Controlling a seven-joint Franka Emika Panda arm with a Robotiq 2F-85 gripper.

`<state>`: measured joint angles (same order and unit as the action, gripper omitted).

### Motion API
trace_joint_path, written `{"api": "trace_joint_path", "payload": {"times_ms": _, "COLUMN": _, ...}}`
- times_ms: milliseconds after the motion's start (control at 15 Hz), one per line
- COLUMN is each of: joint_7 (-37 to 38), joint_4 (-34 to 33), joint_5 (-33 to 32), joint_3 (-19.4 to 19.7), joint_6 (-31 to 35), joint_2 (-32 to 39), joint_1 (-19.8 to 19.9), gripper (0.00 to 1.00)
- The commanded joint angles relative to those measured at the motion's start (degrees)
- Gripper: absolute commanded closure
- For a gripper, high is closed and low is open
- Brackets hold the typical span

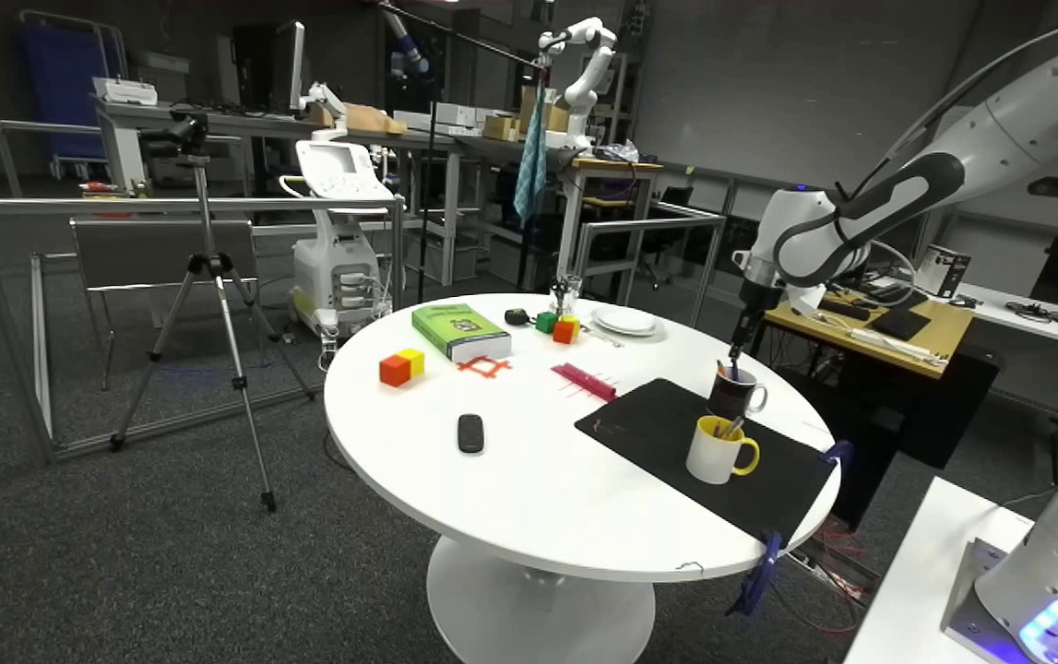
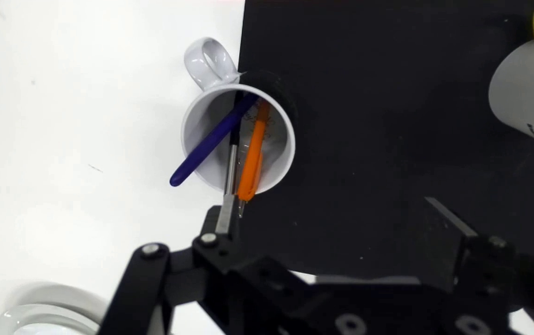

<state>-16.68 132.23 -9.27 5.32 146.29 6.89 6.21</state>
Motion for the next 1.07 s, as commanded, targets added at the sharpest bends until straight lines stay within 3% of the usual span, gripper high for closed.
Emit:
{"api": "trace_joint_path", "payload": {"times_ms": 0, "joint_7": -0.98, "joint_4": 7.53, "joint_5": 2.32, "joint_3": 0.6, "joint_6": 7.58, "joint_2": -5.16, "joint_1": 1.31, "gripper": 0.0}}
{"api": "trace_joint_path", "payload": {"times_ms": 333, "joint_7": -1.16, "joint_4": 12.1, "joint_5": 3.31, "joint_3": 1.43, "joint_6": 13.28, "joint_2": -6.83, "joint_1": 2.03, "gripper": 0.0}}
{"api": "trace_joint_path", "payload": {"times_ms": 400, "joint_7": 0.23, "joint_4": 8.76, "joint_5": 1.74, "joint_3": 1.29, "joint_6": 10.93, "joint_2": -3.84, "joint_1": 1.37, "gripper": 0.0}}
{"api": "trace_joint_path", "payload": {"times_ms": 733, "joint_7": 0.27, "joint_4": 8.92, "joint_5": 1.73, "joint_3": 1.28, "joint_6": 11.03, "joint_2": -3.38, "joint_1": 1.26, "gripper": 0.0}}
{"api": "trace_joint_path", "payload": {"times_ms": 1000, "joint_7": 1.9, "joint_4": 8.22, "joint_5": 3.03, "joint_3": 1.08, "joint_6": 14.47, "joint_2": -1.51, "joint_1": 1.16, "gripper": 0.0}}
